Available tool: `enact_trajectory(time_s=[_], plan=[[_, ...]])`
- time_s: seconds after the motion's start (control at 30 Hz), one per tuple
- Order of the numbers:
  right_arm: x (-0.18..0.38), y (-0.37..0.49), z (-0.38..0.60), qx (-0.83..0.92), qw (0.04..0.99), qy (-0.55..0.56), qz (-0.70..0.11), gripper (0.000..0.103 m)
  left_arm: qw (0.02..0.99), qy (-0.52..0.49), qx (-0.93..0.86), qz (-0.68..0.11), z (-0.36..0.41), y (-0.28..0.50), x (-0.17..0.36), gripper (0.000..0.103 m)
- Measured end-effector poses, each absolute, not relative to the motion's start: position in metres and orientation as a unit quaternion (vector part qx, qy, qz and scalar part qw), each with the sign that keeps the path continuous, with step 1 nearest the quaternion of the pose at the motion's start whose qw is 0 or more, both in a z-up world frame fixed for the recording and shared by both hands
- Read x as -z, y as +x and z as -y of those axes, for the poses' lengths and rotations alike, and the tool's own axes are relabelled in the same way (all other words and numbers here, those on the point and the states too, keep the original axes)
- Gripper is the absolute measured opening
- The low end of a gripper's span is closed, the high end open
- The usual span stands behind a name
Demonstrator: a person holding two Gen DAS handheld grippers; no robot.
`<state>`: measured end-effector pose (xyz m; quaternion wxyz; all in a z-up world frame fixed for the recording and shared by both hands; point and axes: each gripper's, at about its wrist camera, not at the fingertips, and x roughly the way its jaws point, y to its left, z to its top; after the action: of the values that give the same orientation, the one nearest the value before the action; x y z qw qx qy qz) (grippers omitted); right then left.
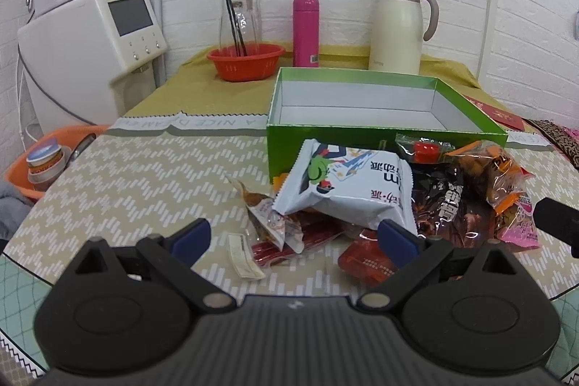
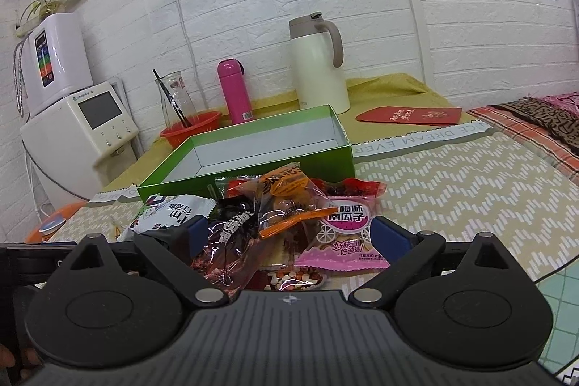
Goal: Organize snacks
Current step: 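Move the left tool toward the white chip bag on the snack pile, then grasp the white chip bag with the left tool while the right tool grasps the orange nut bag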
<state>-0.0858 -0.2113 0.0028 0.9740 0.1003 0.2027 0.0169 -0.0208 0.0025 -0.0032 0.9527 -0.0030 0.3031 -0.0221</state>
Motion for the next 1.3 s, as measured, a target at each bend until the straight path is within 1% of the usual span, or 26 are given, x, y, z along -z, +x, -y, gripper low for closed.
enact_trajectory(time_s=[0.2, 0.37, 0.5, 0.63, 0.9, 1.07, 1.17, 1.3], plan=[[-0.001, -0.083, 0.208, -0.025, 0.973, 0.095, -0.210, 0.103, 0.952, 0.003, 0.028, -0.303, 0.000, -0.021, 0.003, 0.098], [-0.002, -0.086, 0.204, -0.021, 0.977, 0.082, -0.197, 0.103, 0.953, 0.017, 0.038, -0.300, 0.003, -0.024, 0.007, 0.098], [-0.006, -0.086, 0.206, -0.036, 0.978, 0.048, -0.198, 0.103, 0.955, 0.024, 0.043, -0.291, 0.000, -0.027, 0.011, 0.098], [-0.011, -0.085, 0.210, -0.037, 0.981, 0.005, -0.192, 0.103, 0.964, 0.031, 0.048, -0.260, -0.006, -0.029, 0.011, 0.098], [-0.020, -0.053, 0.209, -0.060, 0.978, -0.051, -0.191, 0.103, 0.967, 0.046, 0.081, -0.238, 0.001, 0.001, 0.004, 0.098], [-0.014, -0.043, 0.207, -0.078, 0.975, -0.047, -0.202, 0.103, 0.959, 0.042, 0.136, -0.245, 0.009, 0.013, 0.007, 0.098], [-0.010, -0.037, 0.206, -0.084, 0.973, -0.041, -0.212, 0.103, 0.957, 0.064, 0.146, -0.242, 0.016, 0.018, 0.009, 0.098], [-0.008, -0.030, 0.204, -0.085, 0.972, -0.037, -0.217, 0.103, 0.956, 0.056, 0.149, -0.248, 0.016, 0.024, 0.014, 0.098]])
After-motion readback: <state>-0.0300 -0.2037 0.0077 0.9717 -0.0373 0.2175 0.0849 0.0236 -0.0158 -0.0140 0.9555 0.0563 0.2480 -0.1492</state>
